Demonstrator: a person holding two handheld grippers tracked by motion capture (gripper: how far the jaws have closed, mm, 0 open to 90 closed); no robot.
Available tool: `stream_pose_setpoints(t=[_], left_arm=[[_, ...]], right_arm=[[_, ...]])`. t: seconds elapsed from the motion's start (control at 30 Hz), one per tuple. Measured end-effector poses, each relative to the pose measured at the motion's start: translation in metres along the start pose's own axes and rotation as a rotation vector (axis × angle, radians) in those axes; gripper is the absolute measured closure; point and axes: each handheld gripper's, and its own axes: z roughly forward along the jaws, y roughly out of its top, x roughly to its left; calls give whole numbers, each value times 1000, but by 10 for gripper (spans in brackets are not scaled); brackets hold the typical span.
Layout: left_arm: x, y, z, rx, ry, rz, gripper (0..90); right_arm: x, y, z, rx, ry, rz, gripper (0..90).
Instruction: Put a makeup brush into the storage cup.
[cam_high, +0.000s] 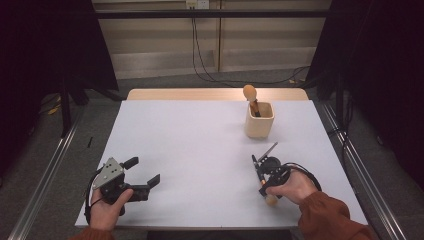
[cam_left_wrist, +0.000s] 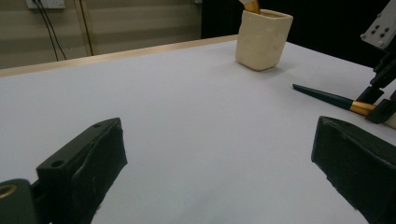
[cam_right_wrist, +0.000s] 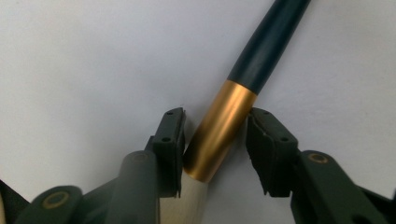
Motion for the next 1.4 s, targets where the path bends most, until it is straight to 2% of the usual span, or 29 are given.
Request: stream_pose_setpoints(t=[0.23, 0.3, 0.53, 0.7, 0.93, 1.1, 1.27, 1.4], left_arm=[[0, 0, 0, -6, 4, -12, 29], [0, 0, 0, 0, 3, -5, 29], [0, 0, 1, 3, -1, -4, 29], [0, -1, 1, 10, -4, -2, 29], [1, -1, 1, 4, 0, -9, 29], [1, -1, 0, 5, 1, -10, 29], [1, -1, 0, 5, 3, -7, 29], [1, -1, 0, 5, 2, -8, 29]], right_arm=[[3, 5, 0, 41, -7, -11, 632], [3, 6, 1, 43, -13, -18, 644], [0, 7, 0, 54, 3, 25, 740], [-5, 8, 0, 58, 29, 43, 746], [-12, 2, -1, 18, 69, 51, 747], [-14, 1, -3, -7, 81, 54, 746], [-17, -2, -8, -52, 106, 72, 746], [-20, -4, -11, -109, 127, 77, 747]])
